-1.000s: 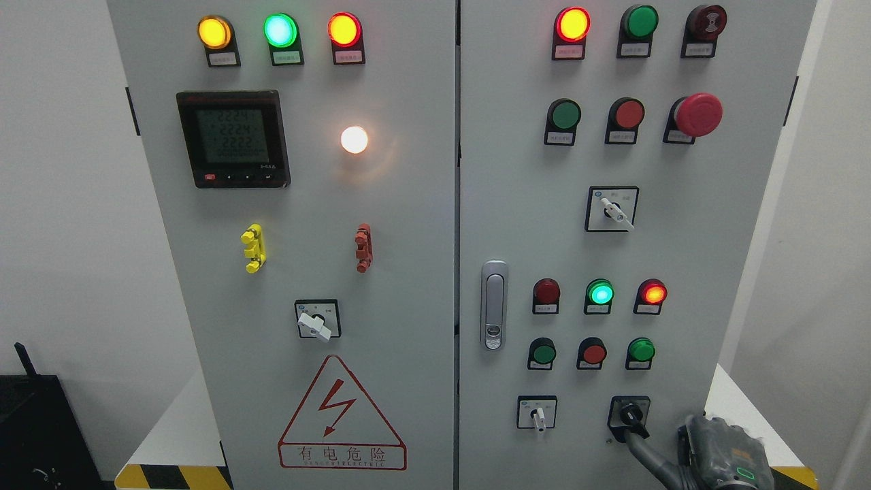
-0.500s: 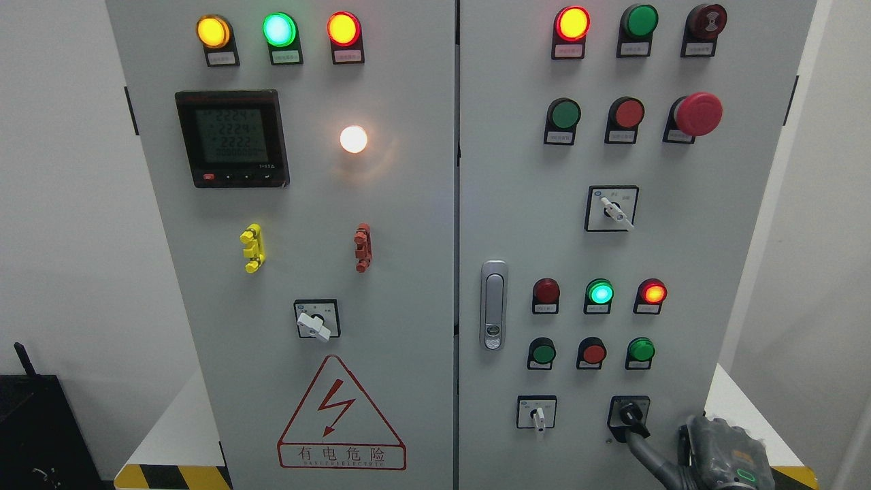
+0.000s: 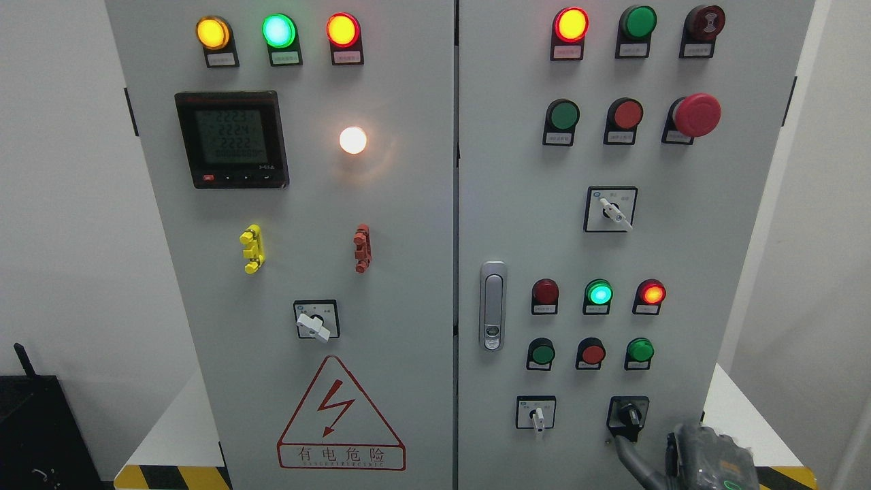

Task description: Flip black knob to close circuit

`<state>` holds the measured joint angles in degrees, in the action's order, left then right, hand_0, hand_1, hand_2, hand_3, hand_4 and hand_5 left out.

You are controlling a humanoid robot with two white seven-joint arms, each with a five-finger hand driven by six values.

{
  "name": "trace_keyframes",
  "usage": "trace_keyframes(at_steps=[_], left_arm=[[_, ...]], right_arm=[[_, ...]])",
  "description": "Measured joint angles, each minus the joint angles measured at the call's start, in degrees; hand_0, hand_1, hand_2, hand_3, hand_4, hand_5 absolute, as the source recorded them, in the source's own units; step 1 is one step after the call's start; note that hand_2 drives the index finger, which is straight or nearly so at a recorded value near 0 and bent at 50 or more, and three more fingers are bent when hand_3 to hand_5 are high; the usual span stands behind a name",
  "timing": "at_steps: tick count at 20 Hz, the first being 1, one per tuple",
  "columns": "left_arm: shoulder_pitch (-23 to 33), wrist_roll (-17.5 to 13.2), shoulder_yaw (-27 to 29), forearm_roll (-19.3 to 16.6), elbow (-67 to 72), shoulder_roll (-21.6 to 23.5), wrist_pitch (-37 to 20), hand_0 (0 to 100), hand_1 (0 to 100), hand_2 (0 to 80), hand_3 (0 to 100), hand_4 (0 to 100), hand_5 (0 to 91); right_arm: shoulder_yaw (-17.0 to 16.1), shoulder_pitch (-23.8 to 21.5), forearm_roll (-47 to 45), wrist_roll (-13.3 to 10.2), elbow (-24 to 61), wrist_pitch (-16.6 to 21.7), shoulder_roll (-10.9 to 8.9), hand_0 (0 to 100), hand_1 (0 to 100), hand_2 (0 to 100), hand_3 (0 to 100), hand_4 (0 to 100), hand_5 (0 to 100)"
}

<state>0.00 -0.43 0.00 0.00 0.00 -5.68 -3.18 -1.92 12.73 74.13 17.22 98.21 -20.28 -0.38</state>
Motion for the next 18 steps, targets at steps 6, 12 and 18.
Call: trace_keyframes(at_steps=[6,12,18], left_arm=[[0.0,0.0,0.0,0.0,0.0,0.0,0.0,0,0,0.0,5,3,0.0],[0.0,0.0,0.0,0.0,0.0,0.0,0.0,0,0,0.0,5,3,0.0],[0.0,0.0,0.0,0.0,0.0,0.0,0.0,0,0,0.0,5,3,0.0]], right_arm=[[0.2,-2.8,-8.8,-4.4,2.1,0.2,0.98,0,4,77,99,82,82],[-1.9,-11.8,-24.8,-6.2,7.9,5.9,3.31,0,4,40,61,49,29],[-6.1,-21.2,-51.3,-6.0,12.4,17.0,5.12,0,0,9,19,14,0]])
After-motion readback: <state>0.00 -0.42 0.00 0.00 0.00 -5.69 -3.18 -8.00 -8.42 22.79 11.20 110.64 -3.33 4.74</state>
